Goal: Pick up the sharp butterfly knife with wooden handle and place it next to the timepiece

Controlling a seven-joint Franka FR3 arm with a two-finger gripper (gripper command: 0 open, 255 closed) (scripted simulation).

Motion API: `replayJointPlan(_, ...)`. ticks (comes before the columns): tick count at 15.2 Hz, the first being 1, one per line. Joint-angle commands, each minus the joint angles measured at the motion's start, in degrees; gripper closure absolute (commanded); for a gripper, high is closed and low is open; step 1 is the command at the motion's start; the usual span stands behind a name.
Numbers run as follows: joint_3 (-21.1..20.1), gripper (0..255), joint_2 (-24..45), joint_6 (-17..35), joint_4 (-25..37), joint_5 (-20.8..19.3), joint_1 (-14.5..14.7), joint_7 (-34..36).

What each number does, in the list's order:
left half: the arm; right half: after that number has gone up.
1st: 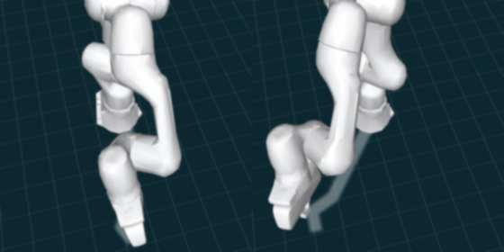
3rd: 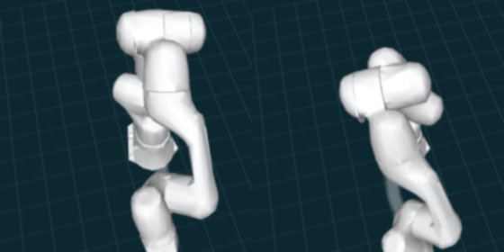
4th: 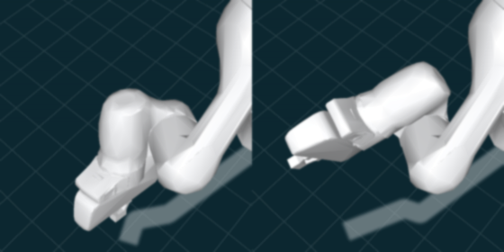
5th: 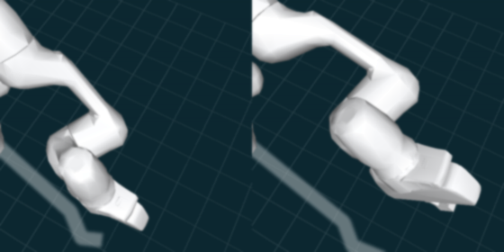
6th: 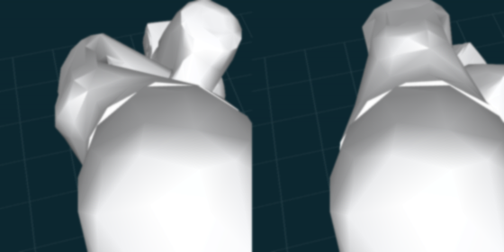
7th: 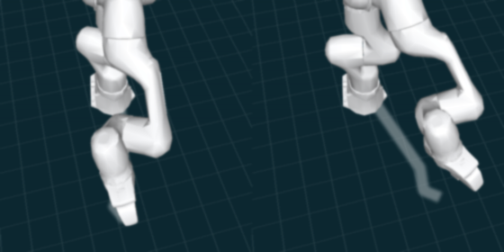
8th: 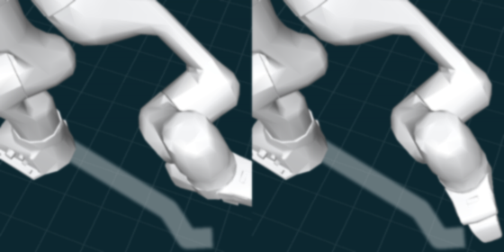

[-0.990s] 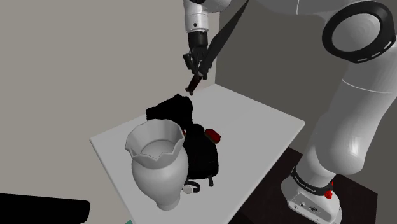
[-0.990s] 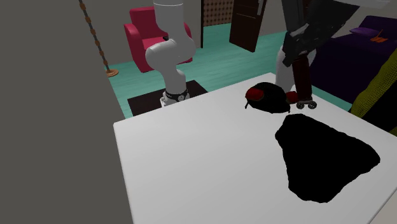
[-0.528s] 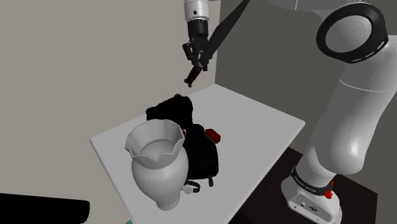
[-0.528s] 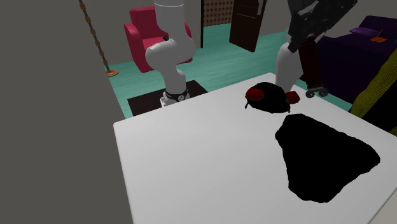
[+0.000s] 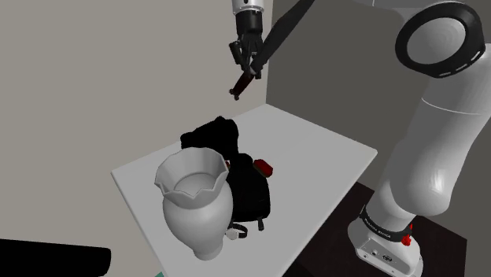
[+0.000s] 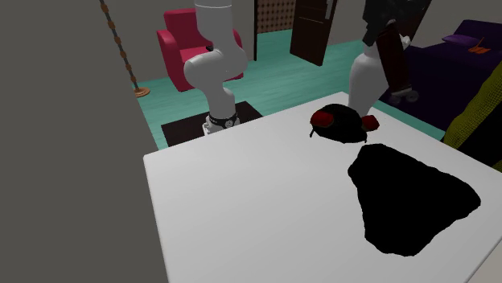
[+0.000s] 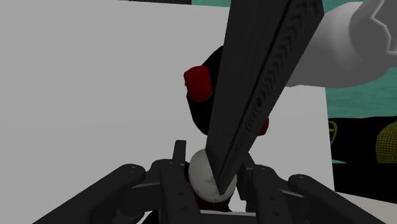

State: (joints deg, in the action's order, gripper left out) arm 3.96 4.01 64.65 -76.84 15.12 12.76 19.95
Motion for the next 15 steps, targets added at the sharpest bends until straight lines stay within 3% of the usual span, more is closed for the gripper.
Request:
replayJointPlan(1, -0.11, 255, -5.0, 1.23, -6.18, -0.42, 0.23, -0.05)
replayJointPlan(11, -1.14, 255, -28.86, 1.95, -30.43, -1.24, 0.33, 1.13)
replayJointPlan(15, -1.32, 255, -30.01, 4.9, -34.6, -1.48, 0.22, 0.44)
